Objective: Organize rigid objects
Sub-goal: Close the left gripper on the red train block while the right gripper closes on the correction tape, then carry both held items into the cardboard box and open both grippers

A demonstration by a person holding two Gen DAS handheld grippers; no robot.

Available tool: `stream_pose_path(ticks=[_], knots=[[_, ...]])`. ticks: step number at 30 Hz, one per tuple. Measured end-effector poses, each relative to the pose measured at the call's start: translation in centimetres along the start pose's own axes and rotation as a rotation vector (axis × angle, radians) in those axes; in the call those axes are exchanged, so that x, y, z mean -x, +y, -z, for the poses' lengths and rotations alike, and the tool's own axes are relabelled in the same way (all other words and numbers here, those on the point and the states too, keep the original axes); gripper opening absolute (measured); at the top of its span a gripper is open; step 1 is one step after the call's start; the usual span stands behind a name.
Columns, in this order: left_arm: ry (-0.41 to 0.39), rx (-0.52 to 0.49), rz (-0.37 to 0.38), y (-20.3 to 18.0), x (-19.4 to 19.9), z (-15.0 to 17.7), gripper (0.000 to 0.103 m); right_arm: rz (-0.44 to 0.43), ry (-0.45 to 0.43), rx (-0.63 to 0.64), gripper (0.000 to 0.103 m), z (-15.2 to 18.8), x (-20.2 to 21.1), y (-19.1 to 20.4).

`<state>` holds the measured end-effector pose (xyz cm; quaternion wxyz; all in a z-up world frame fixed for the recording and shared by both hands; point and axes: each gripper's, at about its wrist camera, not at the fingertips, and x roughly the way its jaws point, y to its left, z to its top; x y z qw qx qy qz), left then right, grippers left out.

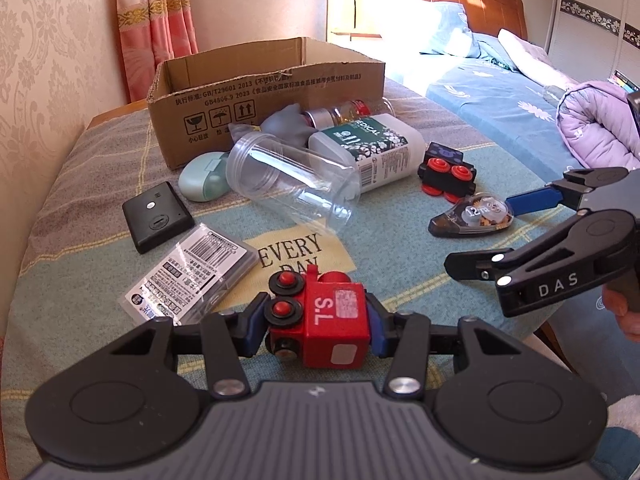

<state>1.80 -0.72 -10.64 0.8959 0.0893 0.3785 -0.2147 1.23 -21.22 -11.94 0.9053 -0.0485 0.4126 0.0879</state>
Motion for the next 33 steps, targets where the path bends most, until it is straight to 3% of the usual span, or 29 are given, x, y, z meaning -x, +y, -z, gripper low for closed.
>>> stream_pose_path(ticks=[16,21,33], knots=[[-0.010,0.044,-0.036,-0.2,-0.1,0.5,0.050,0.050,-0.021,-0.034,0.102,-1.1,-1.2,1.0],[-0.010,0.040,-0.036,-0.2,-0.1,0.4,0.049,0.083,-0.020,-0.068,0.092,-1.6,-1.4,0.8],[-0.002,0.024,-0.034,0.0,0.4,-0.4,0.049,0.023,-0.002,-0.046,0.091,-1.4,0.1,0.0]])
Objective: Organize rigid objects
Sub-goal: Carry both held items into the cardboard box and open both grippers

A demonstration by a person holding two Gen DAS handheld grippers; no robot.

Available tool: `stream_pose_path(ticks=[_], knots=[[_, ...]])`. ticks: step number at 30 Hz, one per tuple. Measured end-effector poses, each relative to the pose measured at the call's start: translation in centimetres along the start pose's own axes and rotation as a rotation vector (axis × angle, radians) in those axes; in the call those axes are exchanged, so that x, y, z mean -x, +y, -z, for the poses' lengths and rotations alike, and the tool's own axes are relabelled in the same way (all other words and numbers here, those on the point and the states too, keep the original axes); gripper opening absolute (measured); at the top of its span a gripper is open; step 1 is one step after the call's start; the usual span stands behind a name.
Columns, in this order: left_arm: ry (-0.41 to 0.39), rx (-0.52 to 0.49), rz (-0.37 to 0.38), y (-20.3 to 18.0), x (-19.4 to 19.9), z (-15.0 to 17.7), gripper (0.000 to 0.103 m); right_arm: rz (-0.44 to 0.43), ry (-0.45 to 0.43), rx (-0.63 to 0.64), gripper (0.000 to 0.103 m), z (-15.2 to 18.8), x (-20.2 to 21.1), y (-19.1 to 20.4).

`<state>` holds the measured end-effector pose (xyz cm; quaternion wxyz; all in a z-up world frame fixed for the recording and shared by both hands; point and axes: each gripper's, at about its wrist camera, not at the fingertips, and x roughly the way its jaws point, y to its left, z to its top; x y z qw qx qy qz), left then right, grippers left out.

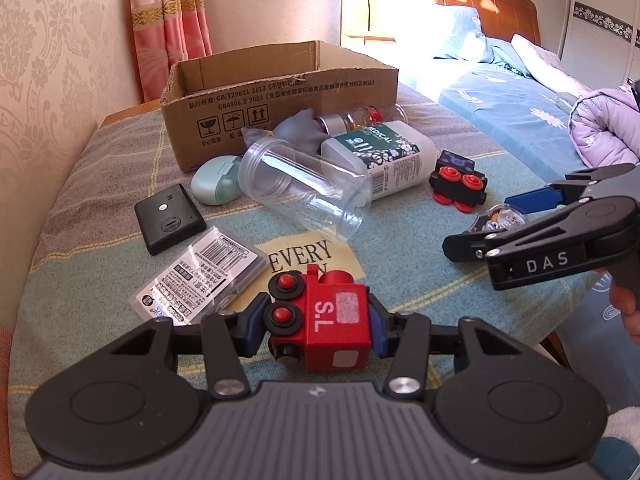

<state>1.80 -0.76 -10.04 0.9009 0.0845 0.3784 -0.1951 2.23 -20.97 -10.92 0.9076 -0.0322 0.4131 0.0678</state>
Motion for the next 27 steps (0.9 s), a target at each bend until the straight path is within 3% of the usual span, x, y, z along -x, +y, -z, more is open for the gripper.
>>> stream_pose_path(ticks=[13,19,27], knots=[[-0.031,-0.007,0.027,0.0,1.7,-3.2,0.049,-0.070,-0.040,0.102,0.091,-2.7,3.4,-0.8],[-0.070,0.054,0.022,1.5,1.1,-7.6,0.049,-0.091,-0.099,0.155,0.091,-6.1,4.5,-0.7],[-0.155,0.115,-0.048,4.2,-0.8,-15.3,0.049,-0.111,-0.149,0.165,0.091,-11.2,3.1,-1.4]])
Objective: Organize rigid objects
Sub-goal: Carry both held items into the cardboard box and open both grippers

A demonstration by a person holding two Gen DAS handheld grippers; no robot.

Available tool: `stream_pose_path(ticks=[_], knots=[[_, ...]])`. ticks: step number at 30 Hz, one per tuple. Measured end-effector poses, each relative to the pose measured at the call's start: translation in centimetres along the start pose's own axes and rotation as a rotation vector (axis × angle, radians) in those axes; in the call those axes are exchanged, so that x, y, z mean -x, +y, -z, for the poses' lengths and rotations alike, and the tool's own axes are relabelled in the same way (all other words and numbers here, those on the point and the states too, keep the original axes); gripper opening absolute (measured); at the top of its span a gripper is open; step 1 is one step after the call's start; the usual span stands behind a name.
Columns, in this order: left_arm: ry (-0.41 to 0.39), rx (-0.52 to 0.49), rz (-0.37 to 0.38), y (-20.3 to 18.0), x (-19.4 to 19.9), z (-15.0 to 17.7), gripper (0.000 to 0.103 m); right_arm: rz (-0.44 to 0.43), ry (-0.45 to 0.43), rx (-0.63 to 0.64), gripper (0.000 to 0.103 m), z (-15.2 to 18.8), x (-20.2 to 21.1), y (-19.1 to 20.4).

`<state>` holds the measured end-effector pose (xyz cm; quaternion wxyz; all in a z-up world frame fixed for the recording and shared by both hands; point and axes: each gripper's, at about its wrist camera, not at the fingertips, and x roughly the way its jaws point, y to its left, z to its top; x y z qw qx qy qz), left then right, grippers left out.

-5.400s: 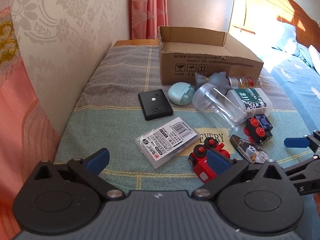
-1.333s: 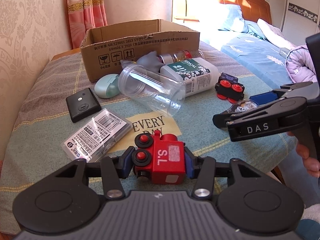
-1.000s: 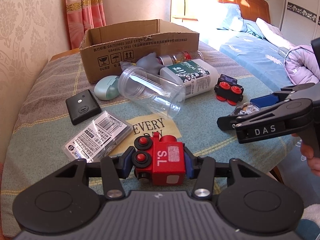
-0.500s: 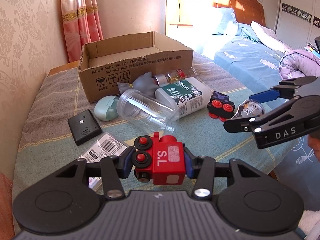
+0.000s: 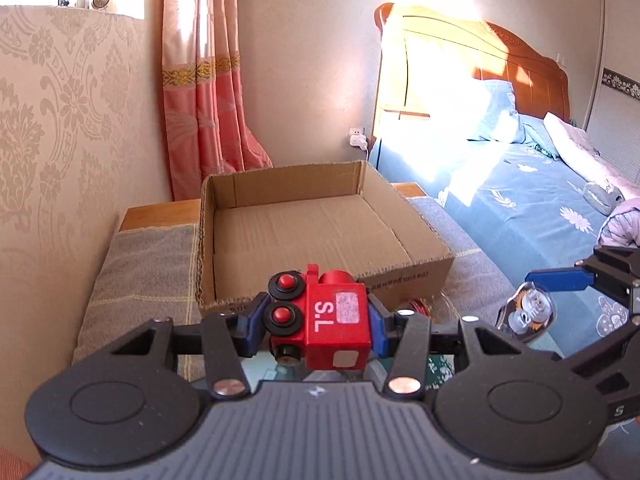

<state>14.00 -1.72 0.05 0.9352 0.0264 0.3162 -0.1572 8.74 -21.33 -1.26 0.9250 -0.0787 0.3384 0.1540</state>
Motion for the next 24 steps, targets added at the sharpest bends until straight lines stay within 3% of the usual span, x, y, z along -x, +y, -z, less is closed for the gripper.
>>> stream_pose_path(ticks=[6,10,13,16,24], knots=[[0.027,0.013,-0.058,1.5,-5.9,-4.9,0.049,-0.010,-0.012,0.000,0.092,-3.0,-2.1,-1.3],[0.064,0.032,-0.055,2.6,-10.0,-7.2,0.051,-0.005,-0.020,-0.001,0.092,-4.5,-3.2,-1.8],[0.075,0.070,-0.091,3.5,-12.3,-7.6,0.098,-0.006,-0.013,-0.008,0.092,-5.0,-4.2,-2.1],[0.064,0.068,-0.124,4.1,-12.5,-7.5,0.098,-0.004,-0.003,-0.011,0.092,-5.2,-4.9,-2.2],[0.033,0.066,-0.090,4.5,-9.1,-6.3,0.100,-0.011,0.015,-0.016,0.092,-5.7,-6.2,-2.5]])
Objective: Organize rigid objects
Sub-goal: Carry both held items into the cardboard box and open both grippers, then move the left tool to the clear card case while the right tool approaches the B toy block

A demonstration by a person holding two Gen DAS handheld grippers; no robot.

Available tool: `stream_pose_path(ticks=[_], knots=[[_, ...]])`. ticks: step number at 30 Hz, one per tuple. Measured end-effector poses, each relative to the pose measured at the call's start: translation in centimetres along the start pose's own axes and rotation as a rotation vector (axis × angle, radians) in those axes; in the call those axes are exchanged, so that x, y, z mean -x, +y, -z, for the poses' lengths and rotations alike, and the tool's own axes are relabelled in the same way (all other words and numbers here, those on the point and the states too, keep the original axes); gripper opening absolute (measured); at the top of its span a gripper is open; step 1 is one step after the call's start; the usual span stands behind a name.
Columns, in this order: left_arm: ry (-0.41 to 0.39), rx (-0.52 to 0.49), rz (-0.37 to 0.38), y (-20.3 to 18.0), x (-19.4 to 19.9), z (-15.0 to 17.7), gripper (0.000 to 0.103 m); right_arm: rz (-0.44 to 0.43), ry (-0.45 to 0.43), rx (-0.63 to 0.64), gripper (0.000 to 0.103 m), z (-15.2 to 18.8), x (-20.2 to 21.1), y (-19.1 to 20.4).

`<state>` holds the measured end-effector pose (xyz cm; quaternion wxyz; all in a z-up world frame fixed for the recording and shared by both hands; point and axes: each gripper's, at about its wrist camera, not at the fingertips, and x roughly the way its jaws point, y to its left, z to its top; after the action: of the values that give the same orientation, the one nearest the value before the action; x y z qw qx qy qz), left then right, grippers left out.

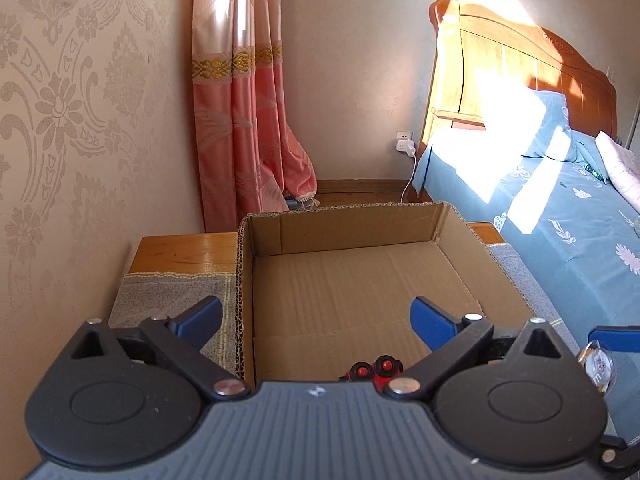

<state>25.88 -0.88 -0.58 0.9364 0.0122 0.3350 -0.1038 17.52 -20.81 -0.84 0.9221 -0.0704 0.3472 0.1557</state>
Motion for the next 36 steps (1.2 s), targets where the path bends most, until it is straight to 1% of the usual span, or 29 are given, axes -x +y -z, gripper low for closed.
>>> stream_pose_path(ticks=[3,7,10,12,14,16,18,19,22,27,30,36], knots=[[-0.004,-0.016,-0.011,0.0,1.3,0.9,0.102,0.005,0.000,0.006,0.092,-0.9,-0.6,0.0],[-0.015,-0.040,-0.046,0.2,3.3,2.3,0.102,0.018,0.003,0.003,0.092,-2.7,-2.1,-0.5],[-0.023,-0.041,-0.058,0.4,4.9,3.5,0.102,0.009,0.018,-0.010,0.092,-4.5,-4.0,-1.1],[-0.021,-0.039,-0.071,0.5,5.6,4.3,0.102,0.018,0.024,-0.014,0.092,-5.6,-5.3,-1.2],[-0.010,-0.035,-0.079,0.6,6.1,5.2,0.102,0.027,0.031,-0.017,0.092,-6.4,-6.8,-1.2],[0.006,-0.025,-0.070,0.8,6.3,6.0,0.102,0.035,0.035,-0.037,0.092,-7.1,-8.3,-1.3],[0.026,-0.023,-0.068,0.9,6.4,6.7,0.102,0.040,0.044,-0.058,0.103,-7.4,-9.2,-1.4],[0.035,-0.027,-0.072,1.0,6.5,7.0,0.102,0.047,0.039,-0.069,0.103,-7.4,-9.3,-1.4],[0.046,-0.032,-0.088,1.1,6.7,7.8,0.102,0.051,0.041,-0.069,0.103,-6.8,-8.6,-1.0],[0.059,-0.029,-0.075,1.2,6.9,8.4,0.102,0.096,0.028,-0.038,0.103,-5.5,-6.3,0.1],[0.053,-0.035,-0.076,1.1,7.5,8.8,0.102,0.091,0.023,-0.035,0.103,-4.5,-4.7,0.4],[0.051,-0.034,-0.082,1.1,8.6,9.7,0.102,0.092,-0.011,-0.061,0.103,-1.2,-1.0,0.5]])
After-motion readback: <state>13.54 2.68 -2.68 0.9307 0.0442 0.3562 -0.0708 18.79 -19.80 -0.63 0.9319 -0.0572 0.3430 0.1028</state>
